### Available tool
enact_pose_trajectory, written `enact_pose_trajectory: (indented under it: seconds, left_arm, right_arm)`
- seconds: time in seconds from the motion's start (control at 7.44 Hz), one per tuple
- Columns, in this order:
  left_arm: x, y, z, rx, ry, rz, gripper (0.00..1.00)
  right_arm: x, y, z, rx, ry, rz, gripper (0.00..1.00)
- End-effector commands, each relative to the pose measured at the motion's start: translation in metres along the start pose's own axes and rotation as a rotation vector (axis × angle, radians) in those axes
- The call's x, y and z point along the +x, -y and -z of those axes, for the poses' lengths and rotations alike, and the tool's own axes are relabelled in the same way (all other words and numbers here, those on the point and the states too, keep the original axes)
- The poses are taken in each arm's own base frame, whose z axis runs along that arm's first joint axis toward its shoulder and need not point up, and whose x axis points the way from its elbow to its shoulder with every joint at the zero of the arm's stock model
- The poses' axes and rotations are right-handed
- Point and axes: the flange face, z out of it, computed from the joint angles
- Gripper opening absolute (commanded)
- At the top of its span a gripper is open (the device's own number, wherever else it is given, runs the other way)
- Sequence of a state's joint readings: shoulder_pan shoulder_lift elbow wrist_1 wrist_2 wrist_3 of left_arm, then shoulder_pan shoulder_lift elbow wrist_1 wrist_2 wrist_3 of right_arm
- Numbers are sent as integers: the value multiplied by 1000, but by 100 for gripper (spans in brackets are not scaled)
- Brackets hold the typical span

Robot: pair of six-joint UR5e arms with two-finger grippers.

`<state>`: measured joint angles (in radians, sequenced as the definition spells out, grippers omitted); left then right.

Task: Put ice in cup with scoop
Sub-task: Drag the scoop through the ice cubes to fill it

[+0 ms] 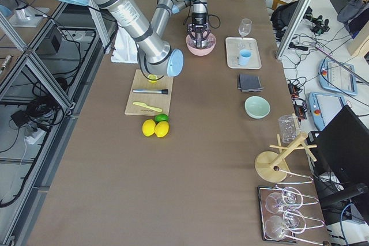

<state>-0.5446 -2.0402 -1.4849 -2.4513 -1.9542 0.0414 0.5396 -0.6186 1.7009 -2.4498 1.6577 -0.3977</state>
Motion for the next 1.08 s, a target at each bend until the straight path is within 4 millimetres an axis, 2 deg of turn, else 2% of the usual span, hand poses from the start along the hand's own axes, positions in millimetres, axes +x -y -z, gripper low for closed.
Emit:
enact_pose_trajectory:
  seconds: [0.0,0.27,0.4,0.94]
  left_arm:
    - [0,0,0,0,0,0,98]
    - [0,0,0,0,-2,0,98]
    - [1,-1,0,-1,-14,1,98]
    - [1,0,1,2,-15,0,98]
  right_arm:
    - [-11,15,3,-10,-16,0,0]
    - [-10,17,-2,26,-38,-2,0]
    - [-7,20,-13,61,-57,-4,0]
    - [-9,10,-39,160,-95,-5,0]
